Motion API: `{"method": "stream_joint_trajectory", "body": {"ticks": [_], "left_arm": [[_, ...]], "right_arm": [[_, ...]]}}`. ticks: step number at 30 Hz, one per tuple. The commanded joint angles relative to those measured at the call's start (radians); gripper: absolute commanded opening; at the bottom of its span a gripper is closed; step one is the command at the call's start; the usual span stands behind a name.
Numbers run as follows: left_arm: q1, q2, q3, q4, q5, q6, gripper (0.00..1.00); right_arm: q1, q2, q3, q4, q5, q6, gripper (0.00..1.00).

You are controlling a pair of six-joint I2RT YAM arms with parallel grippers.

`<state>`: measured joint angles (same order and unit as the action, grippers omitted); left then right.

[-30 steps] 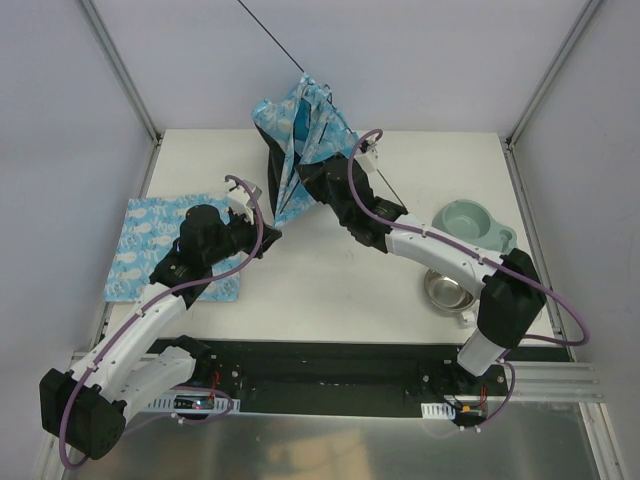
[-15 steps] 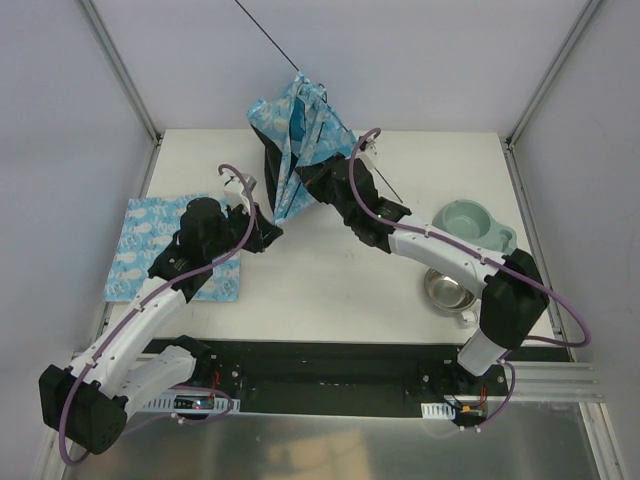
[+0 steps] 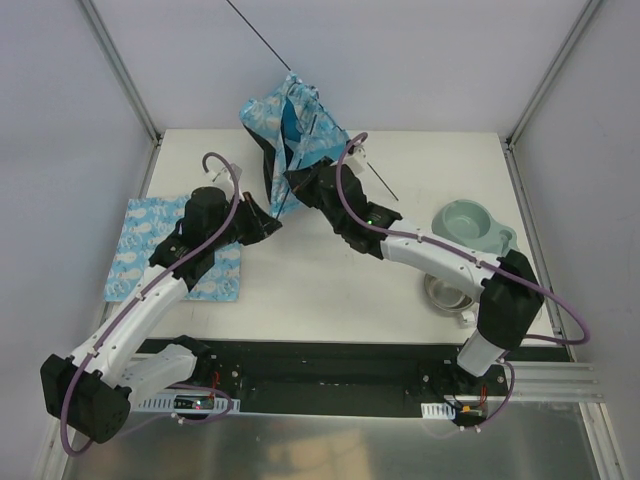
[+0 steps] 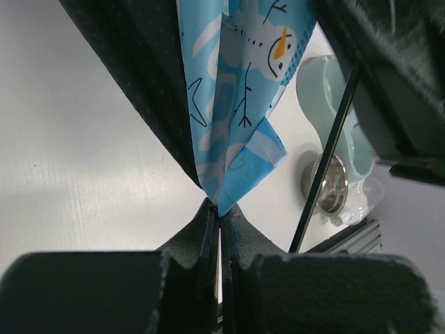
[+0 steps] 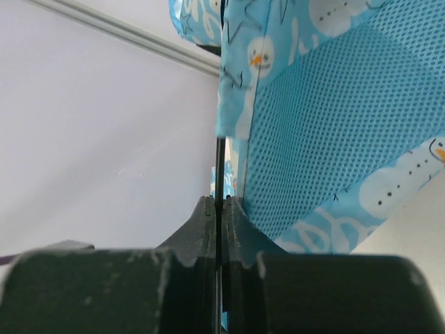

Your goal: Set up the pet tent

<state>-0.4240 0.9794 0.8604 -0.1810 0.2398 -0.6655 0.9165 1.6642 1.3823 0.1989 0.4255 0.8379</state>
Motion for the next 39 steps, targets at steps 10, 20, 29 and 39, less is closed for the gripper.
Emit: {"method": "stream_joint_trajectory", "body": {"ticks": [10,20,29,39], "left_arm": [[-0.009,0.002,0.085,-0.029,-0.010,-0.149,0.00],[-0.009,0.011,0.077,-0.029,-0.056,-0.146,0.00],[-0.009,0.019,0.068,-0.032,-0.092,-0.121,0.00],[-0.009,0.021,0.063,-0.043,-0.129,-0.111,0.00]], "right_arm": [[0.058,0.043,0.049,0.002,0.110,-0.121,0.00],[0.062,-0.018,-0.006,-0.026,-0.065,-0.174,0.31],[0.062,-0.063,-0.032,-0.061,-0.214,-0.194,0.35],[0.062,-0.115,-0.086,-0.044,-0.292,-0.175,0.40]]}}
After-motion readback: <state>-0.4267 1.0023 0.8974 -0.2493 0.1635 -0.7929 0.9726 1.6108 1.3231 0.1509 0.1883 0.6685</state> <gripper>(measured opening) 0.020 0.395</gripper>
